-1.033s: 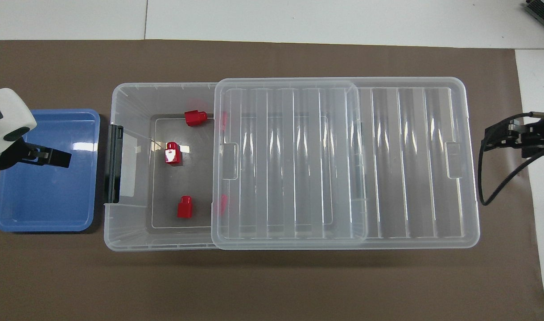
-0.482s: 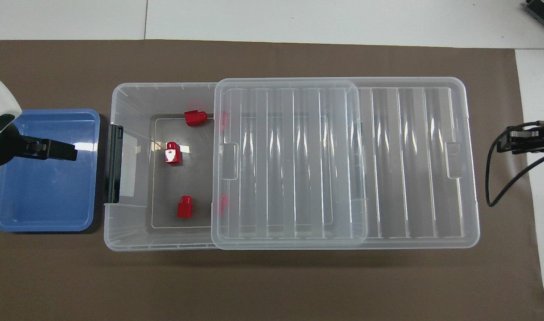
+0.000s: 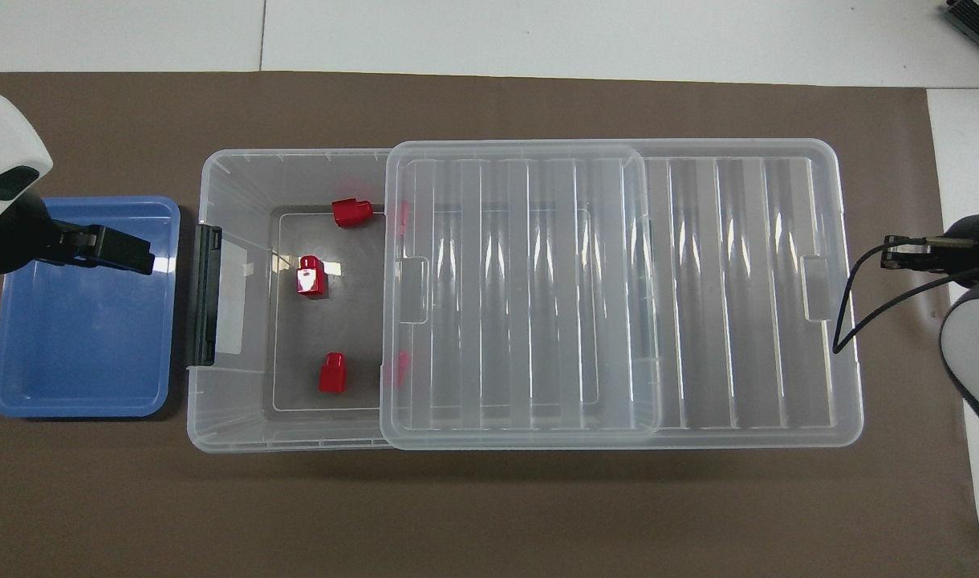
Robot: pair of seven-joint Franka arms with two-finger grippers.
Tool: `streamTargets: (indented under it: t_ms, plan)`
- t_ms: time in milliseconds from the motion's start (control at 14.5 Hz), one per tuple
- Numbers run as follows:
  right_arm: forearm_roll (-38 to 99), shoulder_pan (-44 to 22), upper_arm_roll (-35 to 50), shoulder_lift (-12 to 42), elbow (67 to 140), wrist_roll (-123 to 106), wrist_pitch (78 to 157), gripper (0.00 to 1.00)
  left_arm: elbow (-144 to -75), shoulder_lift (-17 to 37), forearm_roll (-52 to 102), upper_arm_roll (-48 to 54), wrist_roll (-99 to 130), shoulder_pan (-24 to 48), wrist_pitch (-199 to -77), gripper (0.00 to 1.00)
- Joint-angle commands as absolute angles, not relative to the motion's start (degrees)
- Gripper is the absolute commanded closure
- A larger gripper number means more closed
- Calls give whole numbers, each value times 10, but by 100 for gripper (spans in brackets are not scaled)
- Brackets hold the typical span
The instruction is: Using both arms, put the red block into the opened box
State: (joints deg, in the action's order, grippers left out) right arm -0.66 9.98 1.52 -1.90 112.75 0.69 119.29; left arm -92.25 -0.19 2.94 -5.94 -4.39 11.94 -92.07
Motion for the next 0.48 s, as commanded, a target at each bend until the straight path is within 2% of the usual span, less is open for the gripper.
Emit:
streamTargets:
  t_ms: [0,207,413]
  plan:
    - [-8,105,20,-14,1141,11,1221,100,-924,-10,22,-68,-27,134,-912,0]
    - [-8,107,20,-6,1148,9,1229,100,-927,-11,21,-63,74,140,-931,0]
    - [-8,102,20,-4,1148,11,1228,100,-926,-12,21,-64,70,138,-923,0]
